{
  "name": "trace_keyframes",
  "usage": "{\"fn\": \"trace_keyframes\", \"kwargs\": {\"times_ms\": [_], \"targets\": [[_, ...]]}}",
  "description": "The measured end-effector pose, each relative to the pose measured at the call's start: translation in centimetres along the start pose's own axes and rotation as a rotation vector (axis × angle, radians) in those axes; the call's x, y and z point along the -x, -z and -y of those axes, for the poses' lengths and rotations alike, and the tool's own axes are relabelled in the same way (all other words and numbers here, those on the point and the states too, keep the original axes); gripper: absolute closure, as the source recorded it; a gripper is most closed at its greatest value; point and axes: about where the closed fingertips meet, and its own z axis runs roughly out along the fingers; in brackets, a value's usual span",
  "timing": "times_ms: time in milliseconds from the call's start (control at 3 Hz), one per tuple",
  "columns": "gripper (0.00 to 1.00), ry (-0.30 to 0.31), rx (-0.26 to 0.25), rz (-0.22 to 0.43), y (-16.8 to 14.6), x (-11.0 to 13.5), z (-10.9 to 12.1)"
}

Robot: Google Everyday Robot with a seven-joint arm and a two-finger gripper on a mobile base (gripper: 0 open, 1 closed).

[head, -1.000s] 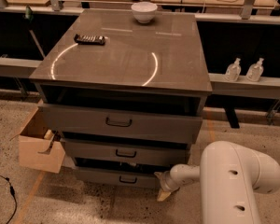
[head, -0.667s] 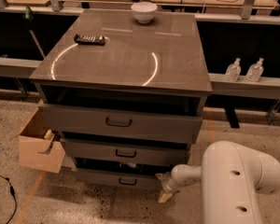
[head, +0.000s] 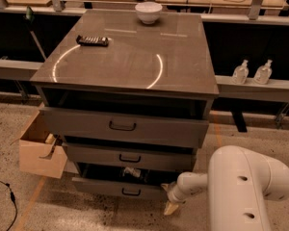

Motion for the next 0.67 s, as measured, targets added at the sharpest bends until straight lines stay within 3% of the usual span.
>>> {"fn": "trace_keyframes", "kwargs": {"times_ms": [667], "targets": [[0.34,-0.030,0.039,-0.013,1.2,0.0,-2.6]]}}
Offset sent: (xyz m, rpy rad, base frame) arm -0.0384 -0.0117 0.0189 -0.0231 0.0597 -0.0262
